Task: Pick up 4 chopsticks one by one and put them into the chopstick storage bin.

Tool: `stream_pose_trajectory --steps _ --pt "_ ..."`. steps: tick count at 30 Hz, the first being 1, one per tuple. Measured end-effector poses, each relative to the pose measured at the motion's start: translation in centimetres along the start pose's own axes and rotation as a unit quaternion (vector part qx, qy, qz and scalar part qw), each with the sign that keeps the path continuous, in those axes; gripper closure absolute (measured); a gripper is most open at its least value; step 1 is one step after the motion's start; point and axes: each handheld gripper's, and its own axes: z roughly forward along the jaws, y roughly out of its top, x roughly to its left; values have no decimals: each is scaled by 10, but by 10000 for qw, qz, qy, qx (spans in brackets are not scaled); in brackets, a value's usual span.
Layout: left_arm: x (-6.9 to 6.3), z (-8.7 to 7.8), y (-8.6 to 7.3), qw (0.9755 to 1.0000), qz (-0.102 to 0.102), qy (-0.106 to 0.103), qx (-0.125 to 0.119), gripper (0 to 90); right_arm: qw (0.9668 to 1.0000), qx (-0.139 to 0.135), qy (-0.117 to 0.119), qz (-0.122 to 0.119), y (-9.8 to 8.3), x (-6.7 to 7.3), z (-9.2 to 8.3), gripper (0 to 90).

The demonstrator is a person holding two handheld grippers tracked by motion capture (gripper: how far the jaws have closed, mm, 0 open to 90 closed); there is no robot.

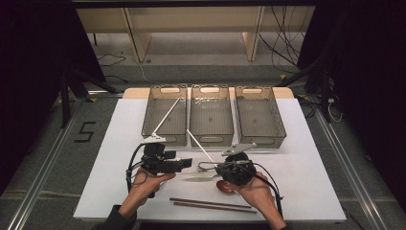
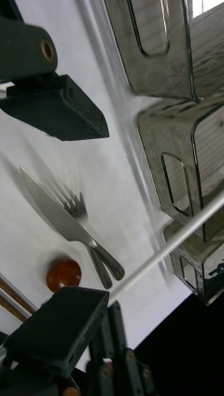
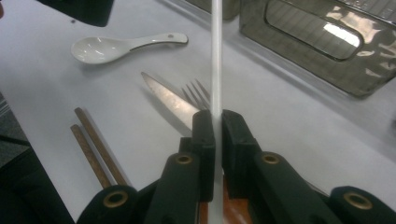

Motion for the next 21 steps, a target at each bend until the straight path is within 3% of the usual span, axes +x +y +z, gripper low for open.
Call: stream_pose_trajectory --steps 5,12,21 --pt "-4 12 4 9994 -303 -142 -17 199 10000 -28 26 -57 1 6 3 852" --pt "-10 26 6 9982 -507 -333 30 271 9999 -79 70 -88 1 13 5 852" --pt "-12 34 9 9937 -871 -704 -78 516 9997 -209 82 -94 3 17 6 852"
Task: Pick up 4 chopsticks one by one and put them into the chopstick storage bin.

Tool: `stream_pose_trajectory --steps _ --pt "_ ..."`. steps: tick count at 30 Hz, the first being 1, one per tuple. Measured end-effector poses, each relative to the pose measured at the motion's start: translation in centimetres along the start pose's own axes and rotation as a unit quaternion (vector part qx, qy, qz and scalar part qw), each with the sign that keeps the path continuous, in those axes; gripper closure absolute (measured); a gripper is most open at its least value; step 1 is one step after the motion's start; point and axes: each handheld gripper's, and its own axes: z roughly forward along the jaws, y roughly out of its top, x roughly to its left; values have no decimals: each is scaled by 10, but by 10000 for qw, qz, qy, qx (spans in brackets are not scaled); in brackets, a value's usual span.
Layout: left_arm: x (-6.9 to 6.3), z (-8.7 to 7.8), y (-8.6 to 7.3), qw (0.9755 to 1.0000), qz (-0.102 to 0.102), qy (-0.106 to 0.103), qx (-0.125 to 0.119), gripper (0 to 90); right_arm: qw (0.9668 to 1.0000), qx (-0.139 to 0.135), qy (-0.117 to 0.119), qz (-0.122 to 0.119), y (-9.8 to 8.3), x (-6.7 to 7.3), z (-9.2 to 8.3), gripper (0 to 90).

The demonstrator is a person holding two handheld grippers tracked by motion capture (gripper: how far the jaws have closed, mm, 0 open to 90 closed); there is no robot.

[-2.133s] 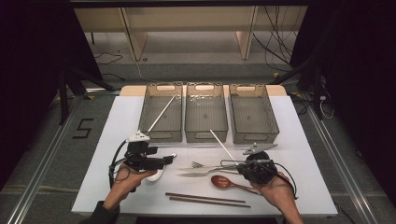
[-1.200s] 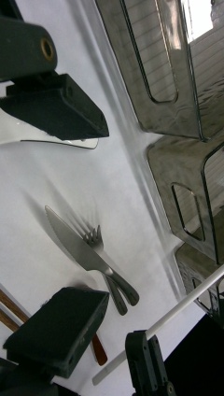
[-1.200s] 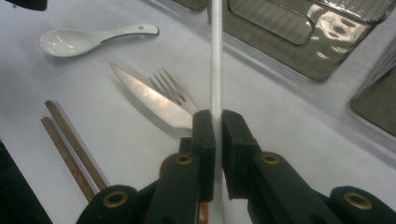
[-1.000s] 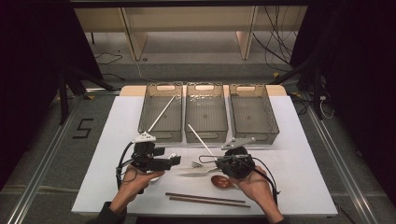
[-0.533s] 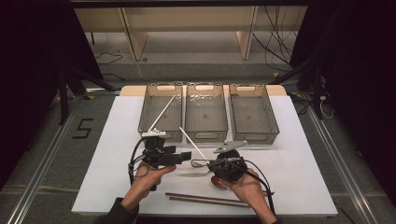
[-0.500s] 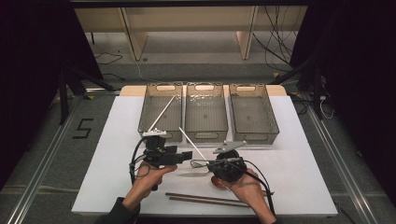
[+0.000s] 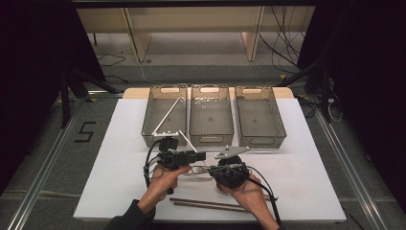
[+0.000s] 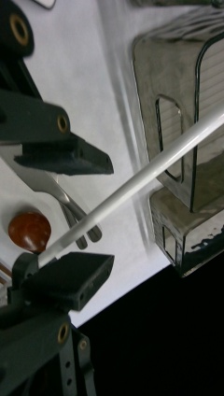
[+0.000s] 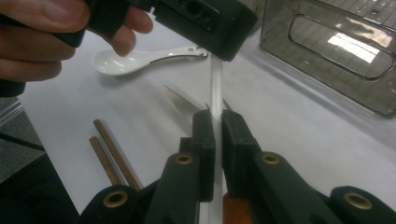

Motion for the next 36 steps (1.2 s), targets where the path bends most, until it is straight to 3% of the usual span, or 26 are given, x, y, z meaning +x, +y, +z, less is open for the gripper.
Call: stream_pose_trajectory --steps 12,17,21,23,30,36 --pt "-1 6 -2 9990 -248 -374 43 727 9999 -92 -53 15 0 0 -1 851" --pt "0 5 -1 9975 -387 -599 12 774 9999 -112 -28 45 -1 -1 -2 851" --pt "0 4 0 9949 -501 -875 26 837 9999 -130 6 68 -2 -1 0 843" --pt "-3 2 1 9957 -385 -837 23 844 9999 -134 29 81 -2 -1 0 831" --pt "5 -14 13 9981 -136 -604 -53 845 9996 -193 133 178 -6 -11 -14 650" --pt "13 -42 40 9994 224 -231 -156 845 9992 -231 107 317 -18 -25 -25 520"
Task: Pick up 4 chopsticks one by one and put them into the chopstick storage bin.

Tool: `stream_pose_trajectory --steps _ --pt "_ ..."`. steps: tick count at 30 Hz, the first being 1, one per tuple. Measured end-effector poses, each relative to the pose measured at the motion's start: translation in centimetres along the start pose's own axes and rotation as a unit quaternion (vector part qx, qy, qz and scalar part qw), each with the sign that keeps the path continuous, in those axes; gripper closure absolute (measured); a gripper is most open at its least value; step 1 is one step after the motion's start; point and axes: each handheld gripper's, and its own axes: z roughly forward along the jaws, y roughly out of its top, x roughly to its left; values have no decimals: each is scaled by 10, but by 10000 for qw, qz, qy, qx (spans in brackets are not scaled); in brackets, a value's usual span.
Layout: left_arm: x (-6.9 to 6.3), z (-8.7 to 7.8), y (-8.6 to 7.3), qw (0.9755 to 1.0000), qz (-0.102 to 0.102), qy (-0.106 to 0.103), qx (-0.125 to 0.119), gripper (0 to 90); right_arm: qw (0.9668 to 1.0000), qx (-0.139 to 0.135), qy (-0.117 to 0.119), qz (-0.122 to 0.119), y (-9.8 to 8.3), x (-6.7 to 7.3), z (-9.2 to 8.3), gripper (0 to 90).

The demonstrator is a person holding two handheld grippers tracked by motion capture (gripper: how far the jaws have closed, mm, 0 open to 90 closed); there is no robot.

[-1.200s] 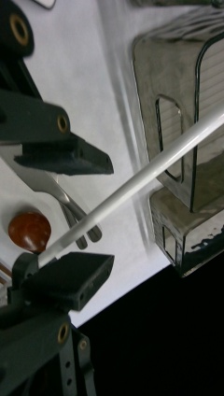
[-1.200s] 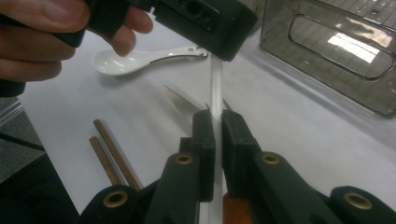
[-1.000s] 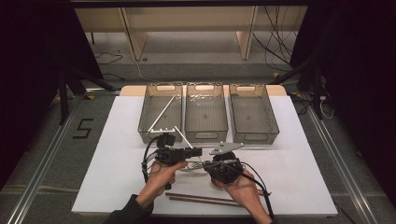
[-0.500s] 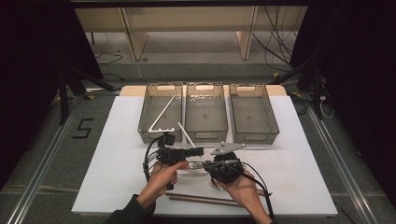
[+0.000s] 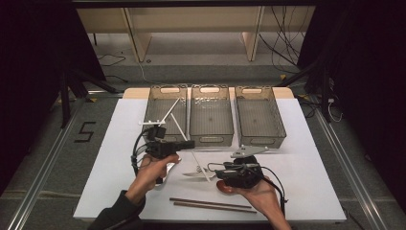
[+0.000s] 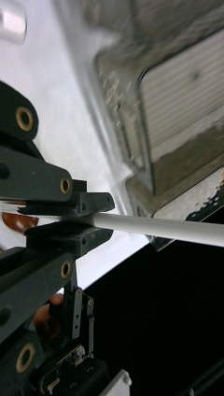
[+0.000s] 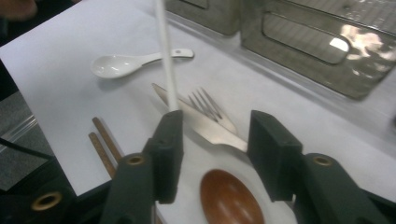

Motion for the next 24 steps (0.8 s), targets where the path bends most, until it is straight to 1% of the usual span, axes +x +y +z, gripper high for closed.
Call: stream_pose_trajectory --steps 5,9,13,18,20,24 --pt "11 -19 22 9996 115 253 -45 845 10000 1 -72 28 -8 -8 -6 445" --pt "19 -36 44 9977 299 598 -107 845 9999 -13 -107 77 -13 -13 -11 405" --pt "27 -48 64 9956 335 862 -169 845 9998 -19 -120 136 -18 -16 -14 380" --pt "35 -55 88 9933 349 1071 -239 844 9998 -26 -140 167 -22 -19 -16 357" --pt "38 -57 97 9913 396 1231 -244 845 9997 -34 -154 185 -24 -19 -17 344" --pt "42 -58 116 9879 455 1462 -250 845 9997 -60 -143 210 -26 -20 -19 338"
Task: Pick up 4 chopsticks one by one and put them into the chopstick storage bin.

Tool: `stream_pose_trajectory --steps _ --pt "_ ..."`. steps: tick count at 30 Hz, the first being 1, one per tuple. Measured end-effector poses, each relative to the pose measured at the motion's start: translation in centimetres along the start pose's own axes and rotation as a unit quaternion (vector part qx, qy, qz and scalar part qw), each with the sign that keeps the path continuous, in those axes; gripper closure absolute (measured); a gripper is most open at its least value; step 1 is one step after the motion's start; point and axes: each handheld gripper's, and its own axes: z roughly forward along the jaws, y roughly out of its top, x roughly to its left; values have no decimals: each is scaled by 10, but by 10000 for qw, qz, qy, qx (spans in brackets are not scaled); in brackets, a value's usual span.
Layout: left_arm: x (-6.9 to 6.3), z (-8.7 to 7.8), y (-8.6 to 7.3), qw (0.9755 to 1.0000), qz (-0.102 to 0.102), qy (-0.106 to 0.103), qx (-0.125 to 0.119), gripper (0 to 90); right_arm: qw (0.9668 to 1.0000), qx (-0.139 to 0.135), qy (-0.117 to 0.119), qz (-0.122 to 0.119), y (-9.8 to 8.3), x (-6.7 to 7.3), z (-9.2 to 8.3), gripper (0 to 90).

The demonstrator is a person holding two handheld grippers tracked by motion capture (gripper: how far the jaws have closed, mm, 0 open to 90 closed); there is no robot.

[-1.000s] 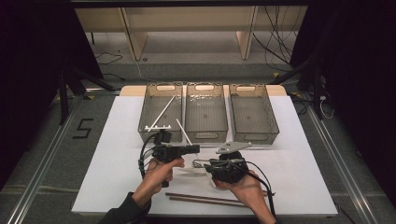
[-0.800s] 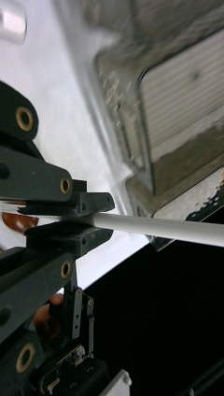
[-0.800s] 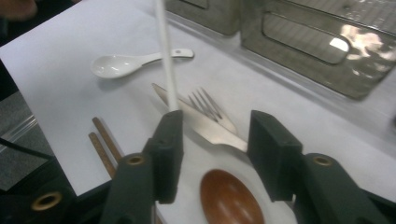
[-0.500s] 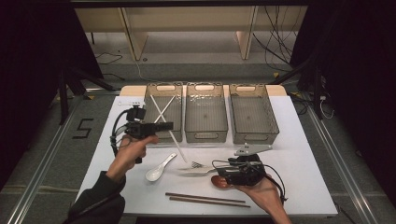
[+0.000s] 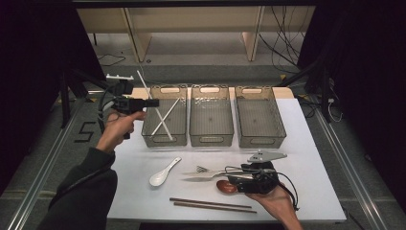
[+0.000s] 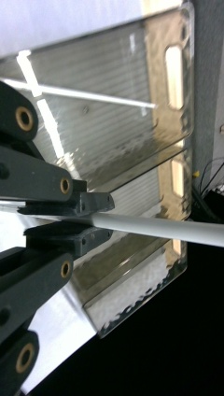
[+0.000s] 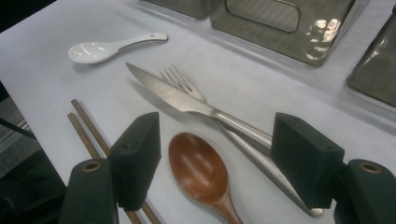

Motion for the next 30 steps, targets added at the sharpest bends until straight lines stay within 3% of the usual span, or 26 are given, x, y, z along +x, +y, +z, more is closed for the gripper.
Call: stream_pose_trajectory --steps 6,12,22,30 --pt "7 6 21 9985 244 471 145 845 10000 -1 -3 23 -3 -2 -2 337" --pt "15 26 23 9946 403 834 458 845 10000 -15 27 16 -4 -2 -3 333" --pt "24 53 8 9884 649 1113 803 844 9999 -97 50 4 -6 -1 -6 312" --pt "30 62 4 9830 803 1271 1050 844 9999 -95 71 -5 -9 -1 -7 309"
